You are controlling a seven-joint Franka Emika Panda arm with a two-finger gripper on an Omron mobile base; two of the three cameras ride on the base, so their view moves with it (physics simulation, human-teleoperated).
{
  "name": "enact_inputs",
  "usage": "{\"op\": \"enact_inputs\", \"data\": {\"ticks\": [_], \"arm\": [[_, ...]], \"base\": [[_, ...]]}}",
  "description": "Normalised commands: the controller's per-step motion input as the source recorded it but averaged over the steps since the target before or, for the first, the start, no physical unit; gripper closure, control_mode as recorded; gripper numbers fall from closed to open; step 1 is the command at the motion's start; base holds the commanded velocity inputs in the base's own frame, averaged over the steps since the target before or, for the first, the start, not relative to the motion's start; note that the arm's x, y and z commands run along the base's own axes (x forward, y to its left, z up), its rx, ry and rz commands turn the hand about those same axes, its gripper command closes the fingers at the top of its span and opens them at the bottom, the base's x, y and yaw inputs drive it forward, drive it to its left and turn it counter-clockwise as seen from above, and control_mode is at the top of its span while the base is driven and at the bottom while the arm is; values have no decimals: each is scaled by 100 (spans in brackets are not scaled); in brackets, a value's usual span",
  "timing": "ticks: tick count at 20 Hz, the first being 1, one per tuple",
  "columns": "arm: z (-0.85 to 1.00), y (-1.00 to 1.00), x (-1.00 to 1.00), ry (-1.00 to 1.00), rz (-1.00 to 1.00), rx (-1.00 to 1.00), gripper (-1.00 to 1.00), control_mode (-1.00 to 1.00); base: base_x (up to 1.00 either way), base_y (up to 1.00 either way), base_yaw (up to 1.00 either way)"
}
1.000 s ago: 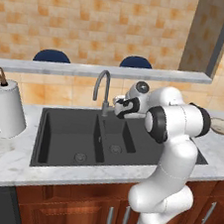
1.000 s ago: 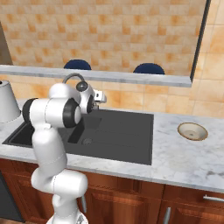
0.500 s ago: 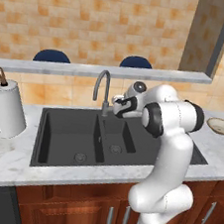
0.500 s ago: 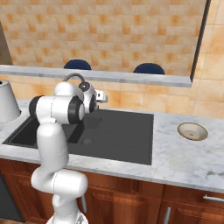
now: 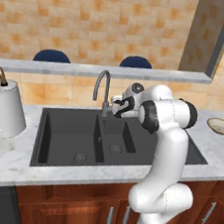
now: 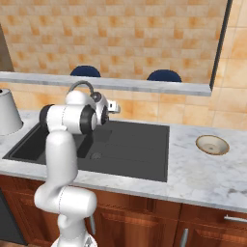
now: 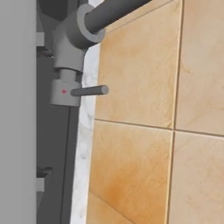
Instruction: Rinse each bowl for a few seconds and place them down in the sink or on the counter.
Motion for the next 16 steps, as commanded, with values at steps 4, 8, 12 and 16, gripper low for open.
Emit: {"op": "enact_inputs", "data": {"ticks": [4,8,12,16], "arm": [[-16,0,26,-2,0,0,-100,-100],[-16,0,25,-1,0,0,-100,-100],[-16,2,27,0,0,0,-100,-100],[-15,2,28,0,0,0,-100,-100]], "base": [[0,0,0],[0,0,0],[0,0,0],[0,0,0]]}}
